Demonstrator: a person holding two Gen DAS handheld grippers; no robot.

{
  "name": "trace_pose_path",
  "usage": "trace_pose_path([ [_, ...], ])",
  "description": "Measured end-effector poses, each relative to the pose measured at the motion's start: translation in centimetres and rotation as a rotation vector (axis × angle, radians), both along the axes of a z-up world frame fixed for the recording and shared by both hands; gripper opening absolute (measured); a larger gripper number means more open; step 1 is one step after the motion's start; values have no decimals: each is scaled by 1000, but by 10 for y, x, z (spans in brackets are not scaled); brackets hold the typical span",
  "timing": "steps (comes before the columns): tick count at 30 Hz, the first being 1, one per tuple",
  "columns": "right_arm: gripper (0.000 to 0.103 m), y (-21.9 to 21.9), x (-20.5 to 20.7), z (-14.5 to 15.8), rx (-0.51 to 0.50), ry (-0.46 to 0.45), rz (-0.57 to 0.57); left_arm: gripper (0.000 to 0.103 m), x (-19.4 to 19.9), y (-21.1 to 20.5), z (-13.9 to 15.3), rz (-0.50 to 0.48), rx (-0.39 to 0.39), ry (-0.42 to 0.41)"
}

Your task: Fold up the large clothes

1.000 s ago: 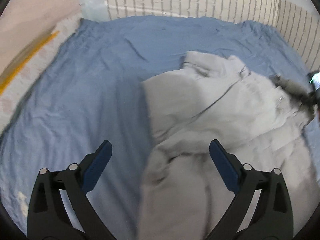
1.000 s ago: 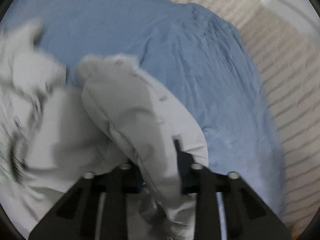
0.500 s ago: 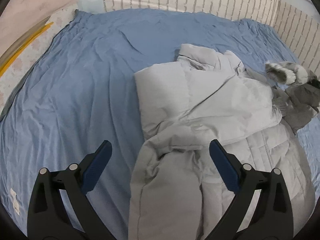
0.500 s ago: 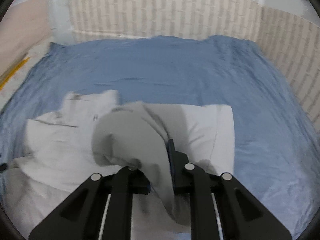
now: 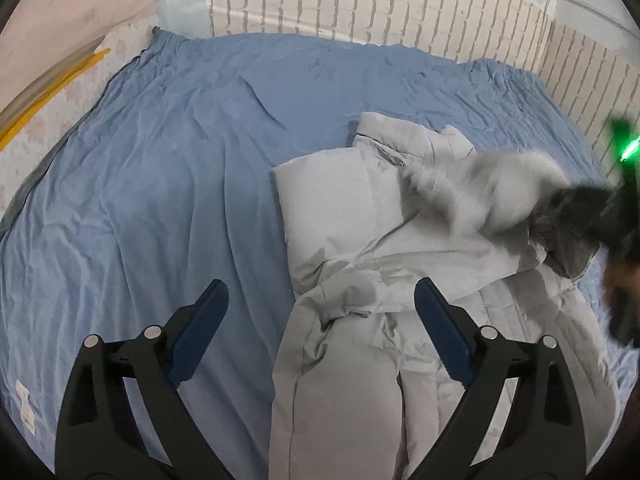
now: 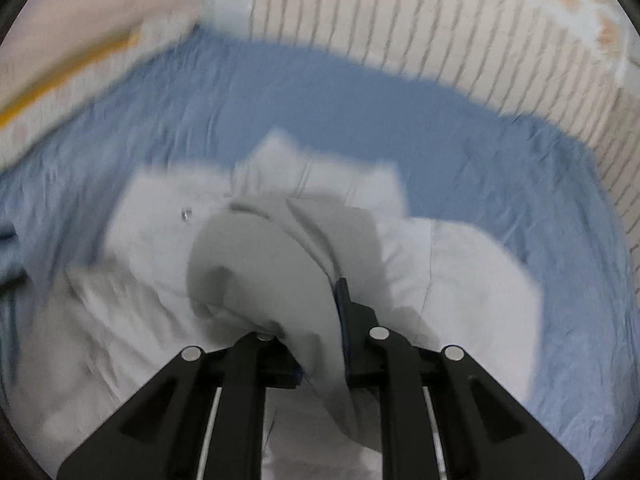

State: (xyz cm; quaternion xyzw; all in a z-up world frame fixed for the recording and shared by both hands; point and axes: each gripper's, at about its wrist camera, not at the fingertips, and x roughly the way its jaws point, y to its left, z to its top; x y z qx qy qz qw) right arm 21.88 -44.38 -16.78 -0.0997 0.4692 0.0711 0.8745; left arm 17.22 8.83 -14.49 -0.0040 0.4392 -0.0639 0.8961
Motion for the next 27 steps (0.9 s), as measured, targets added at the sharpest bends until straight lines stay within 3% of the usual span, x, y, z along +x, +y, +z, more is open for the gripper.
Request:
trace_pose_path([
  [2,19,4,-2,-15,-34,19,6,93,-3,0,2,-2,14,-3],
  [4,30,3,-7,-20,-42,34,14,93,-6,0,5,-7,13,-2],
  [6,78,3,-12,-19,-46,57,24,93,-6,0,6,-9,13,0],
  [7,83,3,-17,-17,-52,64,35,93,-6,-2,6,-8,17,2],
  [11,83,-6,-44,-5,-130,23,69,93,-7,-9,8,-19,-6,6],
  [14,83,-28,-63,15,-73,5,54,95,-10,-23,14,-44,-14,-4],
  [18,83,-62,-84,40,-75,-59,6,98,-9,-51,22,-92,-22,-7],
  [22,83,-111,-85,54,-85,-97,-103,98,-2,-84,22,-150,-34,16],
  [27,83,-174,-73,45,-20,-66,-247,98,13,-117,18,-192,-5,32],
])
